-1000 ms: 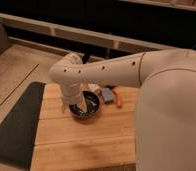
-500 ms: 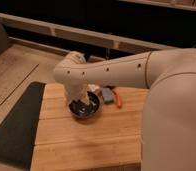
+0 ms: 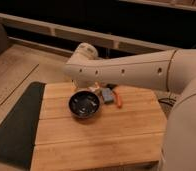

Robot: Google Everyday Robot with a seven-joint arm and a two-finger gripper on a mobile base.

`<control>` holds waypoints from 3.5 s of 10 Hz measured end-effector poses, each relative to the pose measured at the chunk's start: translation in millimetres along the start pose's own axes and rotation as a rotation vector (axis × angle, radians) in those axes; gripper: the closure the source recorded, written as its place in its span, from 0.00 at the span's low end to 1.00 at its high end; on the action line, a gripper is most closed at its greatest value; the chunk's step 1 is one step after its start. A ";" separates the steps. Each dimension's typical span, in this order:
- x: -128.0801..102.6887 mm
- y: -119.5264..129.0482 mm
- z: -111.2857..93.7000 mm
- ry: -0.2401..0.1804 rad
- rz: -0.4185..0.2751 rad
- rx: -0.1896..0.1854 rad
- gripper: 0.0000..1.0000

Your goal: Drag the ceramic bowl in a circle

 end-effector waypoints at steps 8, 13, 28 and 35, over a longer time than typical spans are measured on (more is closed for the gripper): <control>22.1 -99.5 99.4 0.191 0.166 0.051 0.35; 29.1 -93.5 166.0 0.308 0.191 -0.039 0.35; 63.4 -39.9 216.5 0.412 0.047 -0.040 0.81; 91.1 -11.1 190.8 0.518 -0.001 -0.056 1.00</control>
